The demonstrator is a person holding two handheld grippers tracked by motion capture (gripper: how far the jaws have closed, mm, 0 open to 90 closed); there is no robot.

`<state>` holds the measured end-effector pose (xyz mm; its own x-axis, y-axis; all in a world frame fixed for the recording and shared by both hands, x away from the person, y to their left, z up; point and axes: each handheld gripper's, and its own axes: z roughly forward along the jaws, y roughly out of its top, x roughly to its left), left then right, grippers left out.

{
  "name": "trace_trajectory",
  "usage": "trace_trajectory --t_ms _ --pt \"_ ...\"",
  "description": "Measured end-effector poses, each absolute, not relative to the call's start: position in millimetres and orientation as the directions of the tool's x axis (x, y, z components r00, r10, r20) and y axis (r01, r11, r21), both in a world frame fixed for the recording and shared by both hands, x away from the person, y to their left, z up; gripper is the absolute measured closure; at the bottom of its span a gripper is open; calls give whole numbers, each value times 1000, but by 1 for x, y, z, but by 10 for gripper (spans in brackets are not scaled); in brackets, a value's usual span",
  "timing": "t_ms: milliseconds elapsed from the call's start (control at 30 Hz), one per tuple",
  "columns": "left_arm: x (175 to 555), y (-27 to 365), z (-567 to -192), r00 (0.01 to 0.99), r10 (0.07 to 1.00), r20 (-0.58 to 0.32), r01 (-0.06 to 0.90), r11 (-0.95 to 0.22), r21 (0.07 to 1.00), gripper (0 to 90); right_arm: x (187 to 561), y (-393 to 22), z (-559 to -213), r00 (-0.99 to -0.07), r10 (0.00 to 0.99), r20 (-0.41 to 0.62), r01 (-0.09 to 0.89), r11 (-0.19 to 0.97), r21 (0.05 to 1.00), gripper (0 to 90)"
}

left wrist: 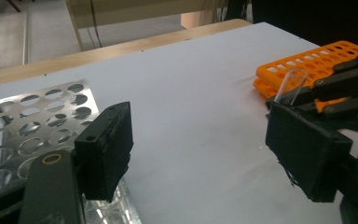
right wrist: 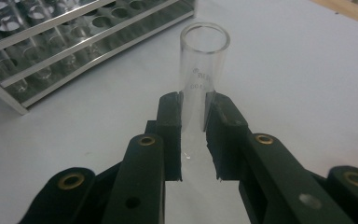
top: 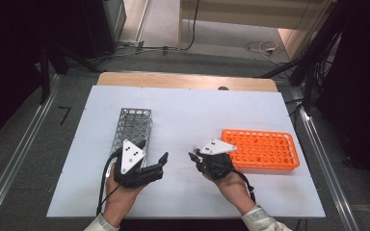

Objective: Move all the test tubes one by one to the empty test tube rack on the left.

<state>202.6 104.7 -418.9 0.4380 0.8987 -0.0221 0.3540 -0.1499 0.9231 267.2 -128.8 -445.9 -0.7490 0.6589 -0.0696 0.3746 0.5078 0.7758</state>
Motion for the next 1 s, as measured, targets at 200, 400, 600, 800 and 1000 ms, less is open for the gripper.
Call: trace_trajectory --t_ms 200,400,600,800,1000 --pt "203 92 -422 474 880 -23 359 -169 918 264 262 -112 -452 -781 621 -64 361 532 766 735" --pt "202 79 -427 538 843 -25 362 -204 910 403 254 -99 -449 -818 575 -24 352 533 769 736" --pt "202 74 -431 557 830 -12 361 -229 904 567 247 -92 -448 -836 548 -28 330 544 771 735" --pt "202 73 -432 558 830 13 358 -255 898 653 245 -92 -446 -839 544 -24 328 539 776 735" --pt "201 70 -434 564 825 26 352 -269 897 723 244 -91 -447 -842 539 -24 326 544 773 735"
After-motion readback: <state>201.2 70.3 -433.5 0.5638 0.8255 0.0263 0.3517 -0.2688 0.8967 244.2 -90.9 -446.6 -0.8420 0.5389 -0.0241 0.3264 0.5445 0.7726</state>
